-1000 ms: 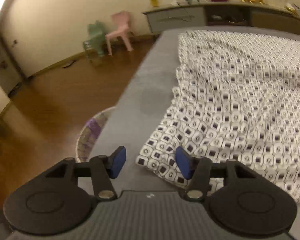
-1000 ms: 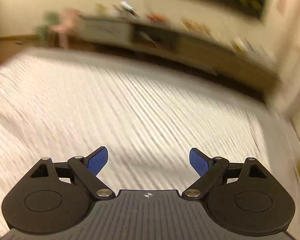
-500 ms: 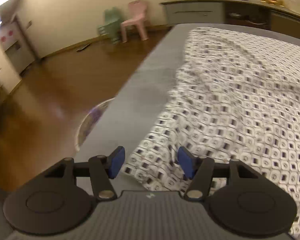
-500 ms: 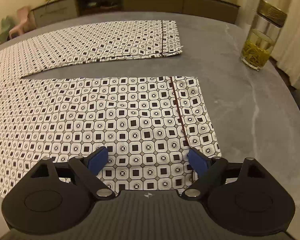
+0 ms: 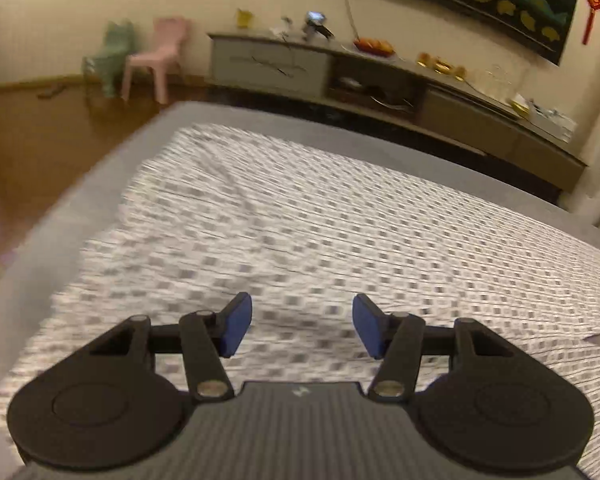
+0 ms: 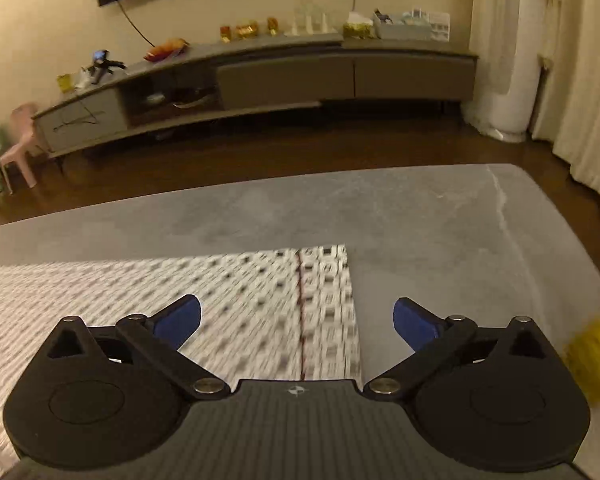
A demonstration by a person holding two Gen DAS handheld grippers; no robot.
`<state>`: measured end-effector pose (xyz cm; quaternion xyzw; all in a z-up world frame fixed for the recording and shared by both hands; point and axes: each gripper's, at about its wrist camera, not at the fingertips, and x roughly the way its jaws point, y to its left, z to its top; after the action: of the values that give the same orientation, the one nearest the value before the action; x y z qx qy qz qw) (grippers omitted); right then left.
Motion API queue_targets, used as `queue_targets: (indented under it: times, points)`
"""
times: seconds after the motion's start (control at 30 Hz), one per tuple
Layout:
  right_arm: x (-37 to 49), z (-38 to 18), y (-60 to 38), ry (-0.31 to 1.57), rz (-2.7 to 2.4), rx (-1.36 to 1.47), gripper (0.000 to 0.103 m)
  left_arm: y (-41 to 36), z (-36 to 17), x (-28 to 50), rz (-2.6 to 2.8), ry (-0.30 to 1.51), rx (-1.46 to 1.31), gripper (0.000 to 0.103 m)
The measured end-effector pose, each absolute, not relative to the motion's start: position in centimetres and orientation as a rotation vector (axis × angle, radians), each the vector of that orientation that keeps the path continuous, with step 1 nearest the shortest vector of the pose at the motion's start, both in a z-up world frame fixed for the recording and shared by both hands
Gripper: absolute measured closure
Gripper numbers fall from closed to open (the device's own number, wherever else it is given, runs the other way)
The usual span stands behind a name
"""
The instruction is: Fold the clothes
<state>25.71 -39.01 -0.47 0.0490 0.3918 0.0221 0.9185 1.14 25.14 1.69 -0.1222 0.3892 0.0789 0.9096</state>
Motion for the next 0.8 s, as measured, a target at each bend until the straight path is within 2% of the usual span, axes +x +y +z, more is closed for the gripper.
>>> queue_targets:
  times: [0.1, 0.13, 0.17, 0.2, 0.23, 0.27, 0.4, 0.53, 0.67, 0.73, 0.8]
  points:
    - [29.8, -4.1, -39.1, 0.834, 0.038, 0.074, 0.002, 25.0, 0.0, 2.6, 0.121, 0.84, -0.297, 0.047]
    - [30.1, -4.6, -39.1, 0.841, 0.046, 0.066, 0.009, 25.0, -0.3, 3.0, 0.114, 0.845, -0.314, 0.048]
    - [30.4, -5.0, -39.1, 0.842, 0.055, 0.055, 0.024, 25.1, -0.6, 3.4, 0.107, 0.848, -0.332, 0.048]
    - [30.1, -4.8, -38.7, 0.815, 0.08, 0.025, 0.043, 25.1, -0.8, 3.8, 0.1, 0.851, -0.351, 0.048]
    - [29.9, -4.4, -38.4, 0.81, 0.115, 0.026, 0.089, 25.1, -1.1, 4.2, 0.093, 0.854, -0.369, 0.048]
    - [29.7, -4.0, -38.1, 0.802, 0.148, 0.024, 0.097, 25.1, -1.3, 4.6, 0.086, 0.858, -0.387, 0.048]
    - [22.8, 0.2, -35.6, 0.647, 0.291, -0.093, 0.098, 24.7, -1.7, 5.6, 0.062, 0.843, -0.454, 0.048]
    - [8.9, 4.7, -34.0, 0.452, 0.52, -0.25, 0.098, 24.8, -1.3, 5.5, 0.007, 0.814, -0.554, 0.048]
    - [-1.9, 3.1, -34.6, 0.457, 0.533, -0.374, 0.098, 23.1, -1.2, 5.5, -0.124, 0.787, -0.705, 0.042]
    - [-3.8, 1.3, -35.5, 0.493, 0.489, -0.335, 0.098, 21.7, -1.9, 6.6, -0.176, 0.798, -0.756, 0.038]
    - [-4.6, -0.1, -35.9, 0.525, 0.459, -0.283, 0.098, 20.6, -3.0, 7.6, -0.164, 0.83, -0.776, 0.038]
